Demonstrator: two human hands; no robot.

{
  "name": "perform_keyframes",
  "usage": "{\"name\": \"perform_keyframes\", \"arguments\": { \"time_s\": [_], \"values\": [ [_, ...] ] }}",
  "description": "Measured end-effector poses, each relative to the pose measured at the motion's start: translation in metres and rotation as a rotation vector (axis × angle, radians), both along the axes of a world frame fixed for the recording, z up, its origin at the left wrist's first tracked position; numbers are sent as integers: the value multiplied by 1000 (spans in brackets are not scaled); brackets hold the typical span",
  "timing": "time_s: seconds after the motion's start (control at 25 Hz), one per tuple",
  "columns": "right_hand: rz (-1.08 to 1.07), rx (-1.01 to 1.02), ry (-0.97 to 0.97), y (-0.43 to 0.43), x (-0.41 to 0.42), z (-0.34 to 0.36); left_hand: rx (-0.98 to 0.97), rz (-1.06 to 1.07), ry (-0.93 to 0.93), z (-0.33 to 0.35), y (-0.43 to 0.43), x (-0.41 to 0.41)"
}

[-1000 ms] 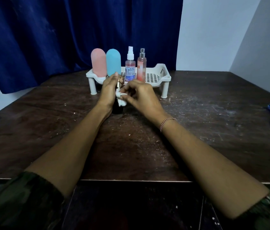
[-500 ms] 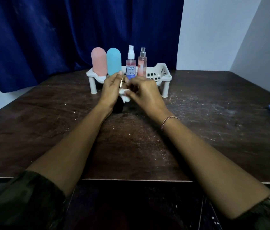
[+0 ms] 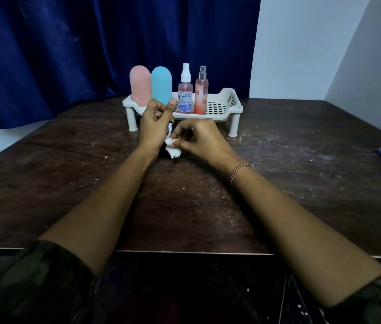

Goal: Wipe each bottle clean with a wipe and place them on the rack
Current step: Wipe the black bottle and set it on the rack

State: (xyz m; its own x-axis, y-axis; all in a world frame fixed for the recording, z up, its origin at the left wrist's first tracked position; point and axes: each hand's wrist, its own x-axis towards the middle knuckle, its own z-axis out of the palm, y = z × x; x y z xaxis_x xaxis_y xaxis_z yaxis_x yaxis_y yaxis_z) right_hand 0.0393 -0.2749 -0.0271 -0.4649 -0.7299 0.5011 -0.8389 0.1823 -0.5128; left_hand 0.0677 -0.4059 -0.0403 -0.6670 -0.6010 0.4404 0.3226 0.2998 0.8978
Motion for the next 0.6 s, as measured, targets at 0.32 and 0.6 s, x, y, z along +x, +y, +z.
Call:
{"name": "perform_keyframes", "arguments": {
  "time_s": [0.32, 0.6],
  "values": [
    [-87, -219, -119, -3, -5, 1, 9, -91, 21, 4, 0, -2],
    [132, -18, -161, -1, 0, 0, 110, -113, 29, 9, -4, 4]
  ]
}}
